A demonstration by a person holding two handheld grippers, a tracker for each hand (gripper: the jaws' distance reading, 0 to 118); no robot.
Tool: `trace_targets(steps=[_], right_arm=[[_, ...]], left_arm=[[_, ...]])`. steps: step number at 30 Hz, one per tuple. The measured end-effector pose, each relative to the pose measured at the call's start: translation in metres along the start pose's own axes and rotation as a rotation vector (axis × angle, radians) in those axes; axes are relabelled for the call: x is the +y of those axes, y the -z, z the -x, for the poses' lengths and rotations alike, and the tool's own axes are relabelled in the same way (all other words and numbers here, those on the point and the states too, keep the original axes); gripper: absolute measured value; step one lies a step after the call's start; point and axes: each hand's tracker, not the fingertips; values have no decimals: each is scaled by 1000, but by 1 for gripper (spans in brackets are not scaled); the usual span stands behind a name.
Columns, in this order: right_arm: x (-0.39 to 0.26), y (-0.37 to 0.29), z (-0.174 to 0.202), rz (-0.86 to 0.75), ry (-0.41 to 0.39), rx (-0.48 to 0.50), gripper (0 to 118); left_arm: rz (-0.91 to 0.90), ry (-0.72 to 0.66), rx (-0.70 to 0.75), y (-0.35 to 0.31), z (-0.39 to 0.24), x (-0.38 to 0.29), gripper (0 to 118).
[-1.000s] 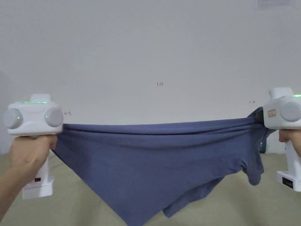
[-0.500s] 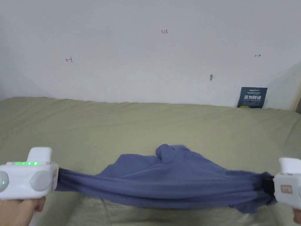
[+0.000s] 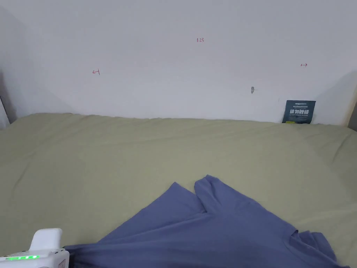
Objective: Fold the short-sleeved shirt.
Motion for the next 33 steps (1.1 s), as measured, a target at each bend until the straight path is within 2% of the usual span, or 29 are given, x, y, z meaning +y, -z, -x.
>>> trace_targets(steps=[4,5,6,7,8,9,10,11,13,16,17,18,19,20,21,22,24,29,33], right_arm=[[-16,-3,-1,-17,23,1,9],[-16,-3,1,-39,25,-26,25],[-18,-6,4,-66,21,-73,58],[-18,-6,5,-62,16,-57,98],[-18,-9,8,-65,6,-63,118],[-19,-17,12,-95,-18,-111,118],[-18,-23,21,-105,-32,-116,118],[-17,-30,28,-108,-38,-118,118],[-18,-42,40,-157,5,-63,118],[-19,-58,71,-185,-12,8,118],[-21,-65,84,-212,-28,18,118],[-25,-71,94,-239,-41,41,114],[-30,-80,105,-265,-52,75,98],[-35,-88,116,-296,-53,100,38],[-39,-93,126,-316,-67,119,0],[-44,-94,138,-309,-66,103,0],[-49,-102,150,-352,-82,157,0],[-73,-112,174,-409,-95,120,0],[-87,-116,186,-416,-142,74,0]], left_arm=[[11,9,-28,-1,5,-17,0],[5,2,-44,0,6,-18,0],[5,-7,-48,2,8,-18,6],[9,-12,-48,3,10,-17,26],[16,-31,-48,5,11,-19,84],[24,-41,-47,5,12,-19,117],[-50,-45,-43,-3,13,-22,117],[-28,-38,-49,-13,7,-22,114],[-18,-39,-41,-28,-2,-21,114],[-45,-25,-103,-48,-9,-20,112],[-70,-23,-122,-58,-14,-22,107],[-95,-14,-140,-67,-18,-24,97],[-107,1,-163,-76,-23,-25,77],[-119,3,-183,-85,-27,-27,34],[-123,10,-184,-90,-32,-31,0],[-131,9,-184,-95,-38,-36,0],[-168,43,-206,-108,-44,-47,0],[-224,50,-183,-135,-37,-66,0],[-215,45,-132,-142,-15,-72,0]])
